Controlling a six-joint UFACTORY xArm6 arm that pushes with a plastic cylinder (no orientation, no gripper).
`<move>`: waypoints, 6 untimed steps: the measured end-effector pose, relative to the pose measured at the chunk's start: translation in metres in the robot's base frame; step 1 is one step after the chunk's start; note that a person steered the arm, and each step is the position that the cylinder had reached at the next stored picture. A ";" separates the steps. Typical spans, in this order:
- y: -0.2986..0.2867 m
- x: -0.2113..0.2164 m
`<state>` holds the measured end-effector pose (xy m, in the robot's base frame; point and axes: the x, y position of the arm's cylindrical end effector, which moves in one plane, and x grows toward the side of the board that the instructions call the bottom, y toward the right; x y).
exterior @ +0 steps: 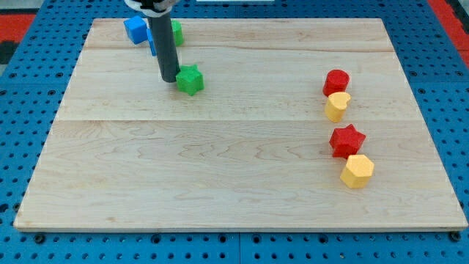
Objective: Move the green star near the top center
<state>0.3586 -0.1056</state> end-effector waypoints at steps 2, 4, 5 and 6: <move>0.057 0.031; 0.121 -0.026; 0.115 -0.051; 0.121 -0.060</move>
